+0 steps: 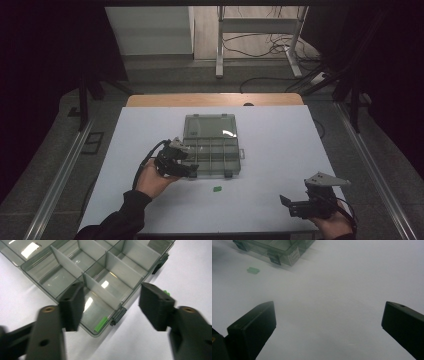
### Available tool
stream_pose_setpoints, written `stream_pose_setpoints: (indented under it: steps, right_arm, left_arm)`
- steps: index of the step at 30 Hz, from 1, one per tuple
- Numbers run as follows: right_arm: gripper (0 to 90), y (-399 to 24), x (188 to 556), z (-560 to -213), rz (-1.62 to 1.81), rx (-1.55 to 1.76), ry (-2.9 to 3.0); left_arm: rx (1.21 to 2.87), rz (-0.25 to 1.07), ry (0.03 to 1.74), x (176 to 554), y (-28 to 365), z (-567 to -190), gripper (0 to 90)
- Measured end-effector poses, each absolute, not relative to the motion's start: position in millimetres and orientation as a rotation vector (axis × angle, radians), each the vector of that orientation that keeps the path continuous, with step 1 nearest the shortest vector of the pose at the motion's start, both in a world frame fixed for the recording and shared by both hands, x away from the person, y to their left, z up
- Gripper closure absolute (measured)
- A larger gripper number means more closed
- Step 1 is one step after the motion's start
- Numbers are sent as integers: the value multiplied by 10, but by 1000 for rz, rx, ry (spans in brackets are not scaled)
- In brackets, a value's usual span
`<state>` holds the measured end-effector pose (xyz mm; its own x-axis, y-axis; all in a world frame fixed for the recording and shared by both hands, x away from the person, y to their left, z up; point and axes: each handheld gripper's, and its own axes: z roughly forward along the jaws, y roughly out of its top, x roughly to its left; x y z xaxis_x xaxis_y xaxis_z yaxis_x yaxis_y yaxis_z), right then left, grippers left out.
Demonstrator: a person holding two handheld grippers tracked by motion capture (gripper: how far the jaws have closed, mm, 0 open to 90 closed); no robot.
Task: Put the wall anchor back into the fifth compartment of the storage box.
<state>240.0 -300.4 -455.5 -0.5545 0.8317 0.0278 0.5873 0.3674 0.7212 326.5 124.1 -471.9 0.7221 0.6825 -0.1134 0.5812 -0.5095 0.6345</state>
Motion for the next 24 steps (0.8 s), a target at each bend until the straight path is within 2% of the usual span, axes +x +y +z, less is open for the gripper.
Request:
stream_pose_setpoints:
  steps: [2, 11, 15, 21, 24]
  right_arm:
    - [0, -3004, 2400, -4555, 997, 1245, 2292]
    - [0, -3001, 2402, -4555, 996, 1245, 2294]
    - [0, -2999, 2405, -4556, 995, 1245, 2295]
    - [0, -2998, 2407, -4556, 993, 1245, 2297]
    - [0, -2997, 2409, -4558, 992, 1244, 2297]
  left_arm:
    - [2259, 195, 945, 3246, 1233, -4711, 287]
    - [2293, 157, 914, 3188, 1146, -4704, 87]
    - [2310, 134, 859, 3130, 1071, -4679, 39]
    - [2329, 128, 827, 3080, 970, -4699, 33]
    - [2337, 123, 812, 3057, 940, -4700, 65]
